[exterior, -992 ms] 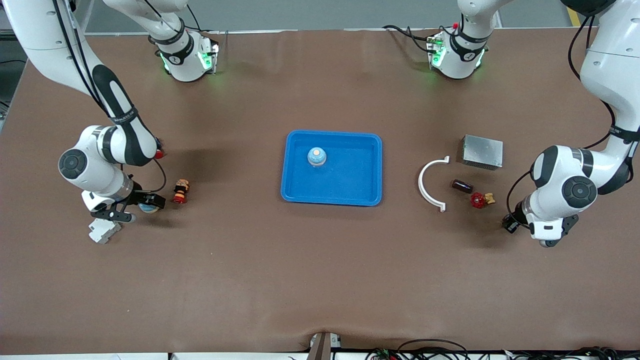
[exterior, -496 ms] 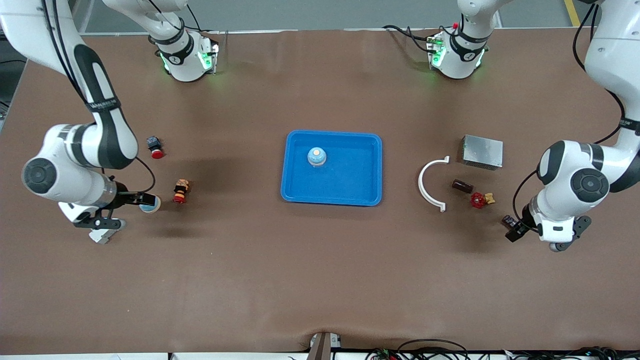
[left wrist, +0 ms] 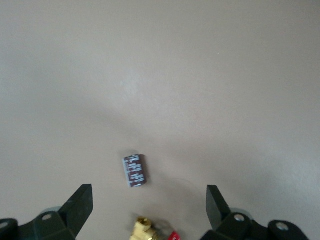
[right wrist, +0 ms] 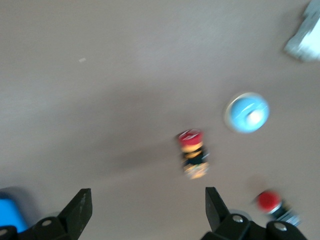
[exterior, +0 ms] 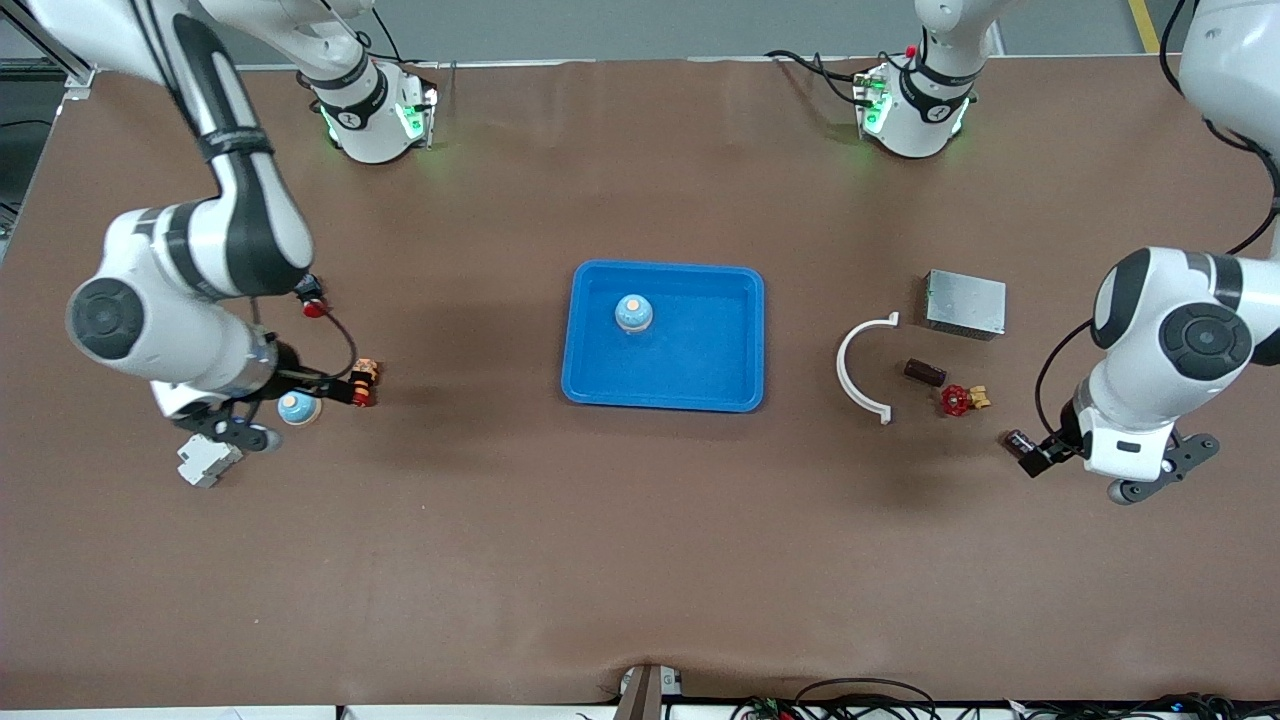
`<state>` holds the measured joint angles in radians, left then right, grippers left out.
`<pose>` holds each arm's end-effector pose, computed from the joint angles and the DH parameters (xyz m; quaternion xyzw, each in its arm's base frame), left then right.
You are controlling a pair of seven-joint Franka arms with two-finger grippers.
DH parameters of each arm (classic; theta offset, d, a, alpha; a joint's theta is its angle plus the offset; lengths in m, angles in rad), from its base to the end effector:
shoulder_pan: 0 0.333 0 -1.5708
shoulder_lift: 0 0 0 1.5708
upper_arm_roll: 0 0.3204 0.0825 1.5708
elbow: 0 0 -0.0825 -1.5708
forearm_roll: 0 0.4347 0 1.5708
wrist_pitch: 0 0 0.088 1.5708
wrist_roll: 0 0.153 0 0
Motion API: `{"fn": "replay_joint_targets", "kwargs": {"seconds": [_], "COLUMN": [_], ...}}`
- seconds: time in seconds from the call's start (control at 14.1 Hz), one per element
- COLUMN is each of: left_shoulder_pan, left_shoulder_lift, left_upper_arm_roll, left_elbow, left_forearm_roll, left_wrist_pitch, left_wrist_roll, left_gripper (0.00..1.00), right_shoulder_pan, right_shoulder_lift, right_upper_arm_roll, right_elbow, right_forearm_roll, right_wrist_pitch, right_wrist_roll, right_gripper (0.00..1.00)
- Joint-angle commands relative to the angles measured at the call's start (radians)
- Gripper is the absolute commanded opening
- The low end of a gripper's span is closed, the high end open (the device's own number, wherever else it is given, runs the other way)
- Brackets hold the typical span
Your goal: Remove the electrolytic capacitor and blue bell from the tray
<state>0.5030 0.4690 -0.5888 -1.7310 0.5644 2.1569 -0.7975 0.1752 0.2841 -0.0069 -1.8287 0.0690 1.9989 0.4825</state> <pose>0.7120 0.0070 0.2860 -0.9667 -0.2285 -0.0740 0.0883 0.6437 0.1167 0.3021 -0.9830 0.1719 0.0633 0.0098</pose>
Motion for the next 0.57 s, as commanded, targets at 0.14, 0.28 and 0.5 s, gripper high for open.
{"fn": "replay_joint_targets", "kwargs": {"seconds": [0.14, 0.28, 0.5], "left_shoulder_pan": [0.012, 0.011, 0.011], "left_shoulder_lift": [-0.044, -0.044, -0.049], "left_upper_arm_roll": [-0.057, -0.059, -0.075], "left_elbow": [0.201, 0.29, 0.343], "left_forearm_roll": [-0.151, -0.207, -0.204], "left_wrist_pitch": [-0.317, -0.434, -0.541], "left_wrist_roll": [0.257, 0.322, 0.354], "left_gripper": [1.0, 1.0, 1.0], "right_shoulder_pan": [0.223, 0.309, 0.394], "right_shoulder_lift": [-0.068, -0.068, -0.057], "right_upper_arm_roll": [-0.008, -0.008, -0.01], "right_elbow": [-0.026, -0.024, -0.023], "right_forearm_roll": [0.048, 0.049, 0.048], "right_wrist_pitch": [-0.011, 0.012, 0.044], "right_wrist_roll": [0.374, 0.506, 0.628], "right_gripper": [1.0, 1.0, 1.0]}}
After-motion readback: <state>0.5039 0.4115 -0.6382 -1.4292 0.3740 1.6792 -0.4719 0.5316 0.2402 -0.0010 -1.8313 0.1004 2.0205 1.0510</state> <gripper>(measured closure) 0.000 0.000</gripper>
